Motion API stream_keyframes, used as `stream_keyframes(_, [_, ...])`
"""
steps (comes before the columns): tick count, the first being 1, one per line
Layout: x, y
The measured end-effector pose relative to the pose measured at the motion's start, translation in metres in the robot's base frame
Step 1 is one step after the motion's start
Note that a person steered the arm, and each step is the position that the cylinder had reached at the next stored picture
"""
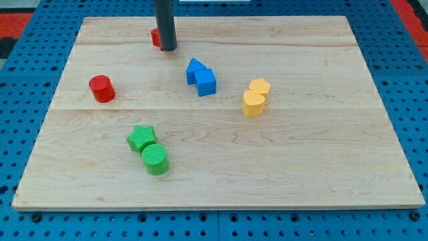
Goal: Slightly move the red star to the left side
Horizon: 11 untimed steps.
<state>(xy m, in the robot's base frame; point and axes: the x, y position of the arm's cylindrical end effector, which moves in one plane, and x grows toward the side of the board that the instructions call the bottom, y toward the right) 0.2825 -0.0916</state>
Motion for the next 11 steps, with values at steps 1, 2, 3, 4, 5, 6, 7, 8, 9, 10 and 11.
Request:
stream_keyframes(1, [-0.014,0.0])
stream_keyframes(2, [-0.042,-0.02])
stream_keyframes(3, [-0.039,-0.018])
stream_keyframes(4, [-0.051,0.008])
stream_keyframes(5, [-0.09,0.005])
stream_keyframes(6, [-0.091,-0.017])
stream_keyframes(7, [-0.091,-0.08])
stream_keyframes(8, [-0.088,-0.111])
stream_keyframes(9, [-0.073,-0.1])
stream_keyframes(10, [-0.064,-0.092])
stream_keyframes(11, [-0.064,-0.07])
